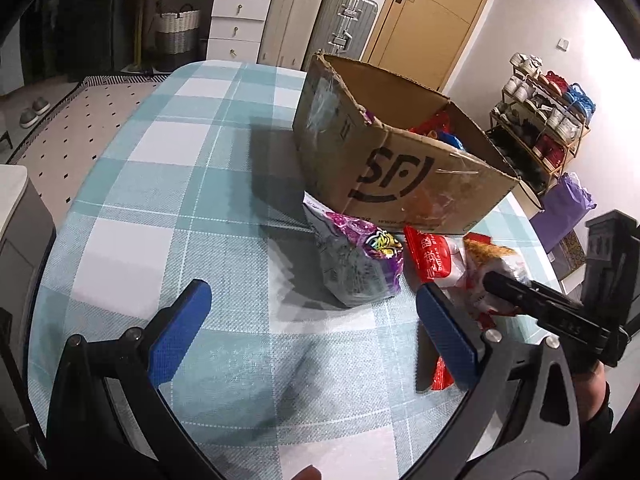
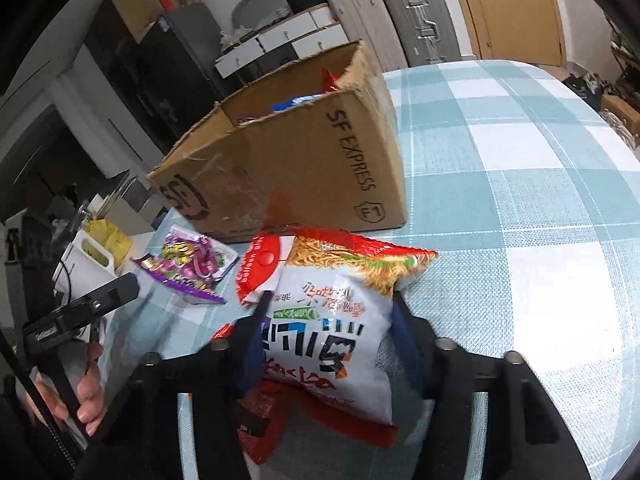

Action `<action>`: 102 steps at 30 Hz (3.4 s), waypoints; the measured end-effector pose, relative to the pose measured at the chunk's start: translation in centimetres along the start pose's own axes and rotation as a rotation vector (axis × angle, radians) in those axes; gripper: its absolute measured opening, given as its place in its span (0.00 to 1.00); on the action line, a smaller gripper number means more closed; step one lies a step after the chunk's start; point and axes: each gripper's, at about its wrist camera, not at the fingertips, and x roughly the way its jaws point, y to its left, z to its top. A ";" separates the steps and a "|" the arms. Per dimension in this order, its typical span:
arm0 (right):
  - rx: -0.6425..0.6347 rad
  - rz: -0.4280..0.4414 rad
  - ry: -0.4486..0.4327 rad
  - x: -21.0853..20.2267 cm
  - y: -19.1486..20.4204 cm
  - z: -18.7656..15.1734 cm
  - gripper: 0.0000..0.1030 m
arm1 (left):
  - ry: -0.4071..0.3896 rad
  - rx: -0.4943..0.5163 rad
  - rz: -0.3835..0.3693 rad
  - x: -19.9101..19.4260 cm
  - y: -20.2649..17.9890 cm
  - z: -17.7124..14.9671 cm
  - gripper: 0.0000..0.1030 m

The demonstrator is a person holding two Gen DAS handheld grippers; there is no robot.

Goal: Organize snacks
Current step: 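Grasp the white noodle-snack bag with the right gripper and lift it, then grasp the purple candy bag with the left gripper while the right holds the noodle bag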

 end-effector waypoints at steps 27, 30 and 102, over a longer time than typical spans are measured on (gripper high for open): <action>-0.029 0.020 -0.116 -6.3 0.1 -2.7 0.48 | 0.023 0.034 0.030 -0.8 -2.8 0.4 0.99; -0.020 0.027 -0.129 -6.9 -0.2 -2.9 0.48 | 0.037 0.045 0.034 -0.2 -3.3 0.6 0.99; 0.014 -0.010 -0.186 -9.8 -1.5 -4.0 0.48 | 0.053 0.148 -0.048 4.0 -3.0 1.4 0.48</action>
